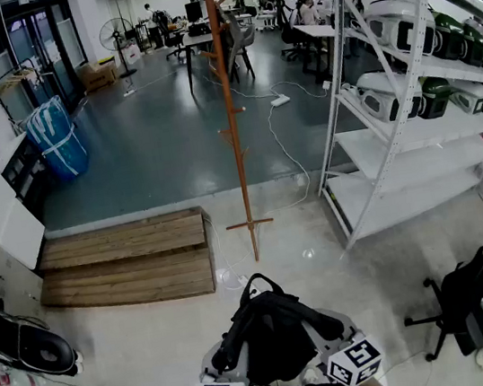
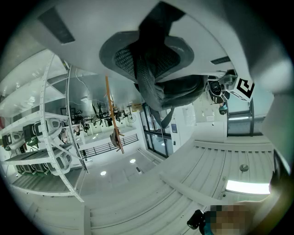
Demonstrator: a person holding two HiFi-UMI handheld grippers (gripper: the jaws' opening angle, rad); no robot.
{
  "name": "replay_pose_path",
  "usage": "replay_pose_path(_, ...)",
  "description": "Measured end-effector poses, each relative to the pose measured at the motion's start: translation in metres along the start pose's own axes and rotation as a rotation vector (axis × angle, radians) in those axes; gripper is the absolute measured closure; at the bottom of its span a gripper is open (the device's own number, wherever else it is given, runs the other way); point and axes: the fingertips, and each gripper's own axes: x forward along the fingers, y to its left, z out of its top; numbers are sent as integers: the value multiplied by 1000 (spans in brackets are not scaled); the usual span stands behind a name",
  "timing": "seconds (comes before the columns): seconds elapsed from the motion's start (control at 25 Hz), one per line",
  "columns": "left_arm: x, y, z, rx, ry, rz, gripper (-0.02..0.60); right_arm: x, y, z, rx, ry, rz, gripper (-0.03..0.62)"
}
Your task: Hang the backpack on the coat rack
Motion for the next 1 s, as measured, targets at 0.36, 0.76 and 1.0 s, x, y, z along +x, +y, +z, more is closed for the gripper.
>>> replay_pose_path(0.36, -3, 2, -5, -6, 6, -2, 466, 1, 4, -5, 4, 11, 0, 511)
replay_pose_path(0.76, 2, 18, -9, -13, 18, -21, 466, 17, 8, -9, 24, 18, -16, 511)
replay_pose_path(1.0, 3, 37, -9, -14, 31, -57, 466, 32, 18, -11, 37, 8, -56, 511)
